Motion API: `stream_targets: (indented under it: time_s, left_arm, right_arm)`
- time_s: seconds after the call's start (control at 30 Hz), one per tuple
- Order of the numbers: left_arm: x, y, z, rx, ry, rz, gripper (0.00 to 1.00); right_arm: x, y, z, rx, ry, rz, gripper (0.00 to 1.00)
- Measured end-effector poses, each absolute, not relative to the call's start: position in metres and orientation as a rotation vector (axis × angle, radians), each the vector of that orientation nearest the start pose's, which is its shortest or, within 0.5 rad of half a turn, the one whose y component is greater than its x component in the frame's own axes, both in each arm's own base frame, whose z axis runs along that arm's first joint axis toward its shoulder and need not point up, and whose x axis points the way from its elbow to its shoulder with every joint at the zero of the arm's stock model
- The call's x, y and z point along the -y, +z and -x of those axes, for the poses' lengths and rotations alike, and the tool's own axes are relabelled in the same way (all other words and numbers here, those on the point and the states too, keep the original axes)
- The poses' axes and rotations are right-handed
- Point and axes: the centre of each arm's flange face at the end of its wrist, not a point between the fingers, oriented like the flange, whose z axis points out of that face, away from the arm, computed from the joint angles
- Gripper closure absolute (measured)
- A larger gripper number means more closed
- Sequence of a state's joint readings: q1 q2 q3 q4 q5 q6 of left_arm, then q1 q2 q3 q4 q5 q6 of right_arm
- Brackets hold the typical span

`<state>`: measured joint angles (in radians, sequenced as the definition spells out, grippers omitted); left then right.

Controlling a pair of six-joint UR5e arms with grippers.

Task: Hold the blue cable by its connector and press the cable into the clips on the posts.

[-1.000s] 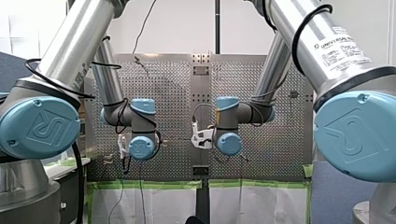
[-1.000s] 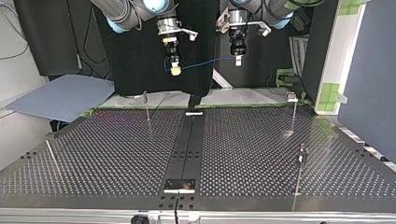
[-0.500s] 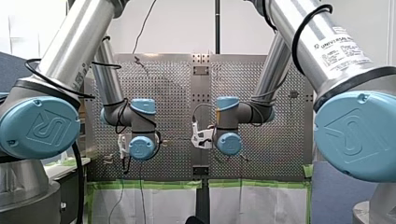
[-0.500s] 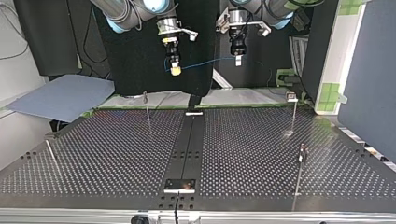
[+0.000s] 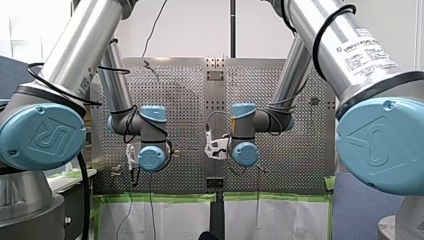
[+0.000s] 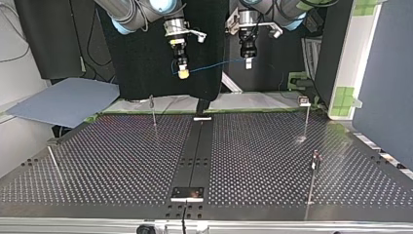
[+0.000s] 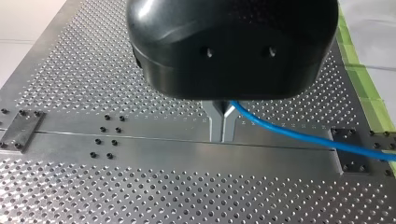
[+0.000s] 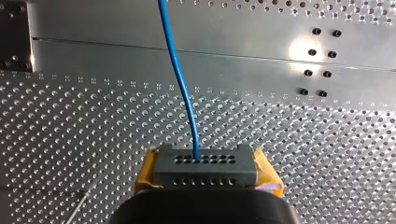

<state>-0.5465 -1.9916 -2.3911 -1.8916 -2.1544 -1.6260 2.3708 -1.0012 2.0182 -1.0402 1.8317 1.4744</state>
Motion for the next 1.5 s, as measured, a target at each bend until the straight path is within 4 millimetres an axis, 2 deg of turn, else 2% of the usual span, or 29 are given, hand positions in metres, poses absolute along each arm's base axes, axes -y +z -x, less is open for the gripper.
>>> stream_targets:
  time_s: [0.4, 0.53, 0.77, 1.33, 1.4, 1.5]
  left_arm:
    - [0.267, 0.080, -0.288, -1.562, -0.018, 0.075, 1.00]
    - [0.261, 0.073, -0.288, -1.571, 0.000, 0.059, 1.00]
    - [0.256, 0.056, -0.296, -1.576, 0.027, -0.002, 1.00]
    - [0.255, 0.012, -0.293, -1.587, 0.032, -0.034, 1.00]
    - [0.255, 0.013, -0.296, -1.584, 0.039, -0.032, 1.00]
    - [0.252, 0.019, -0.302, -1.581, 0.053, -0.021, 1.00]
  right_arm:
    - [0.295, 0.089, -0.458, 0.810, 1.546, -1.591, 1.00]
    - [0.292, 0.086, -0.461, 0.810, 1.552, -1.606, 1.00]
    - [0.274, 0.056, -0.467, 0.819, 1.527, -1.702, 1.00]
    - [0.257, -0.024, -0.451, 0.849, 1.395, -1.849, 1.00]
    - [0.257, -0.025, -0.453, 0.850, 1.389, -1.852, 1.00]
    - [0.260, -0.016, -0.460, 0.863, 1.397, -1.831, 1.00]
